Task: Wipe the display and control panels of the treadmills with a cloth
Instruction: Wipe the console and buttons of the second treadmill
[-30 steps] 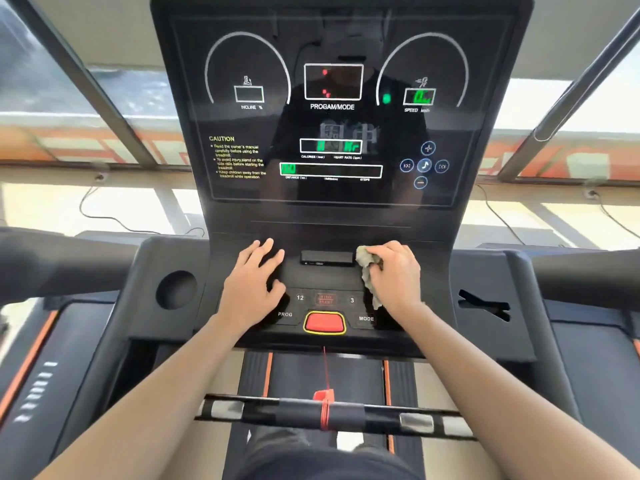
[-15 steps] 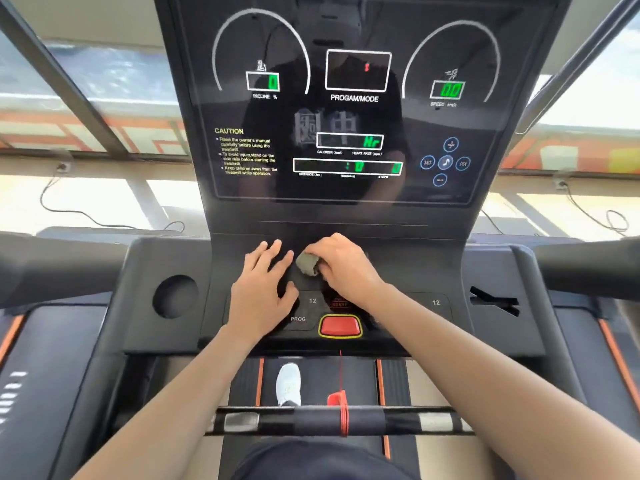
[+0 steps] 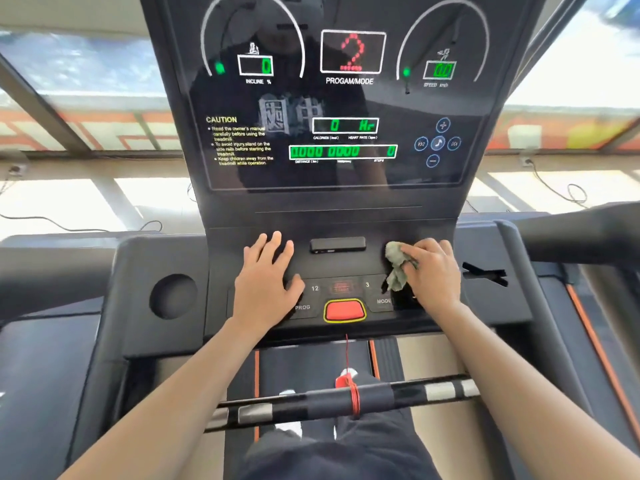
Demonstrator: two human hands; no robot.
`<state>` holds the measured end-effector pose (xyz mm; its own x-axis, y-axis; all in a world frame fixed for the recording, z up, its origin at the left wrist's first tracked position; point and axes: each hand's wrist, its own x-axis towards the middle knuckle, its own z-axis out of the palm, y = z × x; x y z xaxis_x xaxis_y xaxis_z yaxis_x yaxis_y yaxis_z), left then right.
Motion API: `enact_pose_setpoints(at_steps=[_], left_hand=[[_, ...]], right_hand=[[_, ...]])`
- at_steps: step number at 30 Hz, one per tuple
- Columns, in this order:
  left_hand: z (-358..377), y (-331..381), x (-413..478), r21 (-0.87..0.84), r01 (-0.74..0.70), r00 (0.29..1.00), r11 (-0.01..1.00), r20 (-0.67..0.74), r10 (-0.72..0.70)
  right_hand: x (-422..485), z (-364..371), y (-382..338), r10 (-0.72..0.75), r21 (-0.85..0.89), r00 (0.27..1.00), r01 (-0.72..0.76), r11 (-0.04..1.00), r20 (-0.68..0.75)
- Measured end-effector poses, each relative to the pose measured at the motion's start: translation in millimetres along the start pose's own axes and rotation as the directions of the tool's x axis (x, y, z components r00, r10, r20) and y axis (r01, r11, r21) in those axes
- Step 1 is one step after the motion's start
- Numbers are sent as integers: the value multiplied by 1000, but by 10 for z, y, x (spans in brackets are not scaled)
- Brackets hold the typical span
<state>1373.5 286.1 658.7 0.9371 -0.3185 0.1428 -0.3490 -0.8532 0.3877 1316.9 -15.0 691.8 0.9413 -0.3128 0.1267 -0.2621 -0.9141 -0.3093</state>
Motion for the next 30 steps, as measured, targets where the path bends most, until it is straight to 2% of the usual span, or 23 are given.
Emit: enact_pose_setpoints(at_steps=[3,5,7,9,13,15,17,18,20,21,23,25,27,30], left_hand=[[3,17,7,10,3,1000,1000,-10,-3],[10,40,15,0,22,999,1000,-24,-22],[28,69,11,-11,50,998,999,-38,-50],[45,116,21,-34,81,995,996,-61,-83],[41,257,17,-100,183,981,978,-46,-188],[21,336,7,-130,199,977,971,-48,-207],[2,424,-32,-144,141,983,979,-96,-156],[4,479,-53,-148,86,987,985,-120,-104],[3,621,-82,-160,-6,995,987,-97,-10],[18,681,-82,-155,-43,997,987,-71,33],[93,755,-52,-86,-105,994,991,-20,104],[171,772,7,4,-122,993,993,10,122],[203,718,50,22,-88,996,996,-12,88],[114,496,23,1,48,996,999,-81,-48]], right_hand=[[-19,63,-37,77,120,996,-82,989,48],[9,146,-98,50,184,995,-65,981,88],[38,208,-184,-55,211,993,32,977,103],[70,260,-282,-221,223,972,198,954,82],[103,318,-480,-489,232,868,459,857,87],[116,335,-557,-570,299,814,519,800,112],[104,331,-606,-603,409,783,505,760,152],[96,307,-600,-596,501,786,454,737,165],[104,272,-505,-539,642,828,329,692,156],[120,257,-434,-509,655,850,310,689,133],[155,230,-278,-467,556,883,369,744,38],[178,197,-143,-434,295,901,410,863,19],[150,166,-69,-391,62,917,386,920,83],[82,198,-50,-371,-15,924,374,927,90]])
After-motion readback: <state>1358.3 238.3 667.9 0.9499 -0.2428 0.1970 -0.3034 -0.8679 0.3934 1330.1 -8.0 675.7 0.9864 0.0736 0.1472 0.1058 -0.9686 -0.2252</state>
